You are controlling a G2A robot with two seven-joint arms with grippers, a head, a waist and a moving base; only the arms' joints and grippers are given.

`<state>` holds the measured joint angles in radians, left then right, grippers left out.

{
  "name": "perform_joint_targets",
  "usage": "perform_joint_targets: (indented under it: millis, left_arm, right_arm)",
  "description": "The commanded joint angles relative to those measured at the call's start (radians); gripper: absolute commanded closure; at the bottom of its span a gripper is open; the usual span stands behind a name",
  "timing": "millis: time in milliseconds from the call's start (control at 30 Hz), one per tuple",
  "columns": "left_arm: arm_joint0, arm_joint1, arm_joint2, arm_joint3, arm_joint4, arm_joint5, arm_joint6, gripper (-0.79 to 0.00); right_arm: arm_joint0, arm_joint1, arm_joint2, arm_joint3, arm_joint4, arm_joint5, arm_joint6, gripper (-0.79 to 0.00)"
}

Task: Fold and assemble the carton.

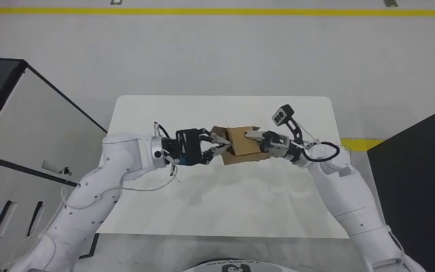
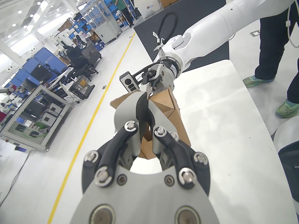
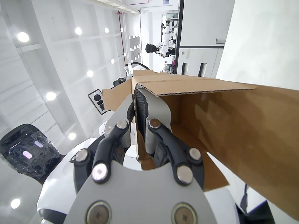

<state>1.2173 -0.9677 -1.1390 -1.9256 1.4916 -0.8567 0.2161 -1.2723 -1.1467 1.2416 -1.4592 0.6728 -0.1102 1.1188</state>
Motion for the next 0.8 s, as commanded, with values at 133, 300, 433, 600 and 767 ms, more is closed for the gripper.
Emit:
perform_joint_targets:
  millis: [133,300,433,600,767]
  left_arm:
    - [-0.003,0.004,-0.043,0.011,0.001,0.018,0.002,0.0]
    - [0.012,0.011,-0.093,0.012,0.006,0.031,0.006,0.0]
    - [0.027,0.015,-0.118,0.024,0.013,0.035,0.013,0.0]
    - [0.035,0.016,-0.122,0.029,0.021,0.042,0.023,0.0]
    - [0.026,0.012,-0.096,0.029,0.029,0.044,0.034,0.0]
  right_arm:
    - [-0.006,-0.007,0.008,0.041,0.189,0.04,0.054,0.0]
    - [0.005,-0.014,-0.003,0.099,0.335,0.128,0.138,0.0]
    - [0.019,-0.017,-0.017,0.131,0.371,0.183,0.182,0.0]
    - [0.037,-0.018,-0.04,0.147,0.354,0.227,0.231,0.0]
    - [0.048,-0.019,-0.054,0.156,0.349,0.25,0.241,0.0]
